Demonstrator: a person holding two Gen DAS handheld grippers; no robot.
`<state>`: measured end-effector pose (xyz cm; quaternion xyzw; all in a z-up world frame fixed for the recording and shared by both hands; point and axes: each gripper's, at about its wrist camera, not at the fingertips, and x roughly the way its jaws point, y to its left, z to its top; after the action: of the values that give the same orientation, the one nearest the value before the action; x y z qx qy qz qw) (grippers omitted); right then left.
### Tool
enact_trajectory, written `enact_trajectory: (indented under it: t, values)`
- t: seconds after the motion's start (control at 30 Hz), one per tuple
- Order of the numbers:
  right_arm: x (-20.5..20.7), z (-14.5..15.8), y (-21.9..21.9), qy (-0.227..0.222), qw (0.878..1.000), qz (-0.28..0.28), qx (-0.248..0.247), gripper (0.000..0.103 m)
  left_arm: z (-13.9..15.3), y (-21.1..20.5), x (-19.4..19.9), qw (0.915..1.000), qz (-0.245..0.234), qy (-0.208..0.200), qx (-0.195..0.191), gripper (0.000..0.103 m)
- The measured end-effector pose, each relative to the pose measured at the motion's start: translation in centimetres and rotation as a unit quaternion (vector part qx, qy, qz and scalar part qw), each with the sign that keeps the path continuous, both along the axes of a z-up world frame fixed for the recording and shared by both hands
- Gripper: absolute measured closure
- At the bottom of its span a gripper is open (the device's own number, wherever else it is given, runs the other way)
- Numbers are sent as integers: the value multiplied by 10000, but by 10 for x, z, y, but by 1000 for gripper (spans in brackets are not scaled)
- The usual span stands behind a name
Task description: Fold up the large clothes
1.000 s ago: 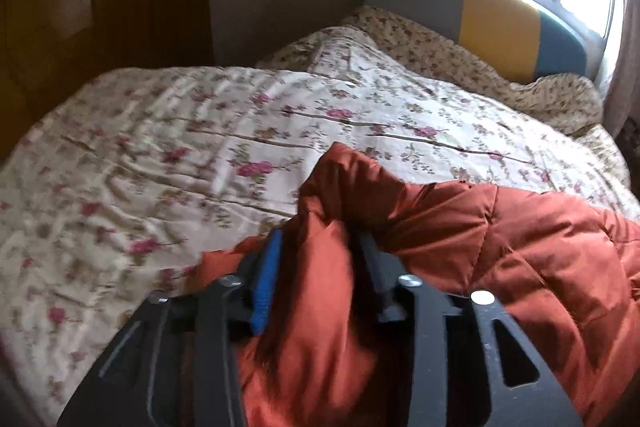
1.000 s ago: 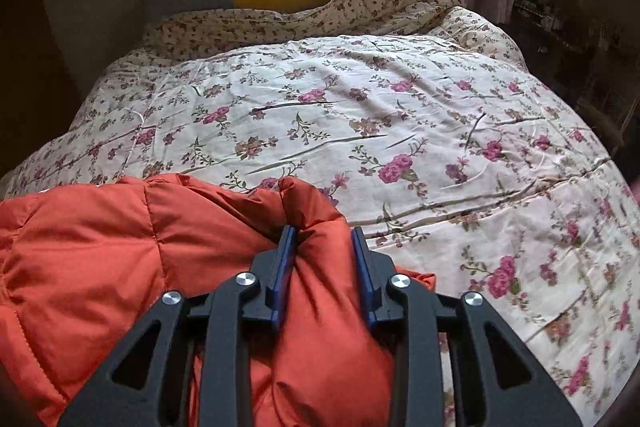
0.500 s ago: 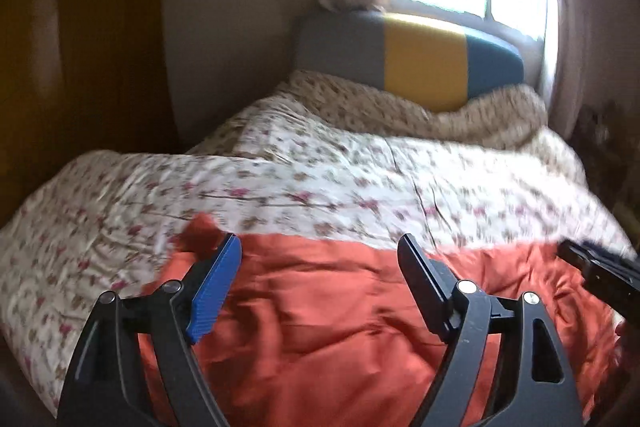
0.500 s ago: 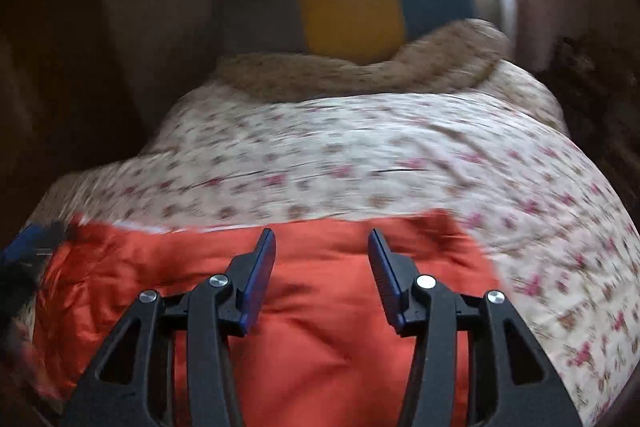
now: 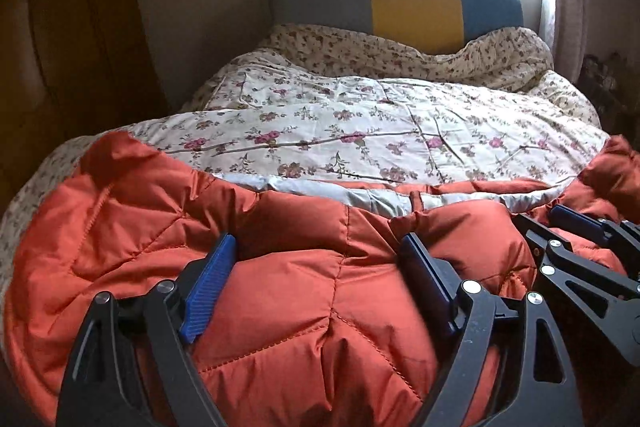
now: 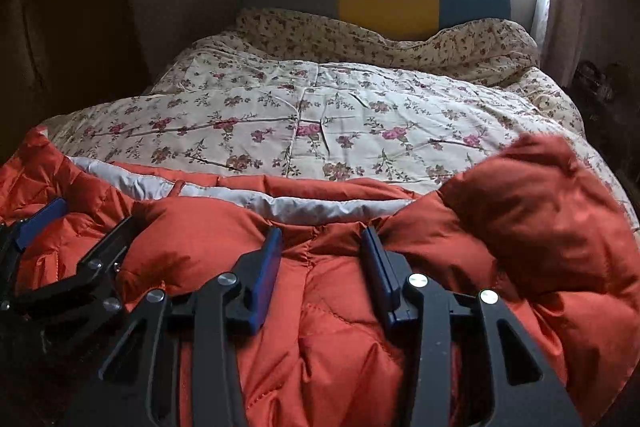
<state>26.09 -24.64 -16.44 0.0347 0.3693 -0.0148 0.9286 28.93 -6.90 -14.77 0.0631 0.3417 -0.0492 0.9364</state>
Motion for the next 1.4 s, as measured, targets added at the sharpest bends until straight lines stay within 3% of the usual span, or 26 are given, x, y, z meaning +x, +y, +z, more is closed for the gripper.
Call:
enact_trajectory:
  t: [0.6, 0.7, 0.77, 0.83, 0.9, 1.03, 1.2, 1.4]
  values:
    - [5, -13, -1, 29, 10000, -45, -47, 62, -19, -15, 11, 9991, 69, 86, 405, 18]
    - [3, -3, -4, 80, 9998, 85, 153, 59, -18, -14, 10, 9991, 70, 104, 394, 18]
    - [-7, 14, -12, -110, 9988, 286, 384, 58, -18, -14, 11, 9990, 64, 113, 420, 18]
    - [-21, 34, -25, -487, 9983, 224, 218, 58, -18, -15, 11, 9990, 67, 117, 428, 18]
    - [-25, 38, -40, -483, 9985, 78, 252, 58, -17, -15, 11, 9989, 70, 112, 450, 18]
    - [-17, 13, -73, -87, 9988, -268, 405, 60, -17, -16, 11, 9989, 68, 107, 456, 17]
    - [-6, -7, -58, -126, 9995, -298, 38, 60, -16, -15, 10, 9990, 69, 110, 423, 17]
    - [-2, -13, -66, -70, 9994, -278, 201, 60, -1, -10, 7, 9989, -67, 336, 334, 17]
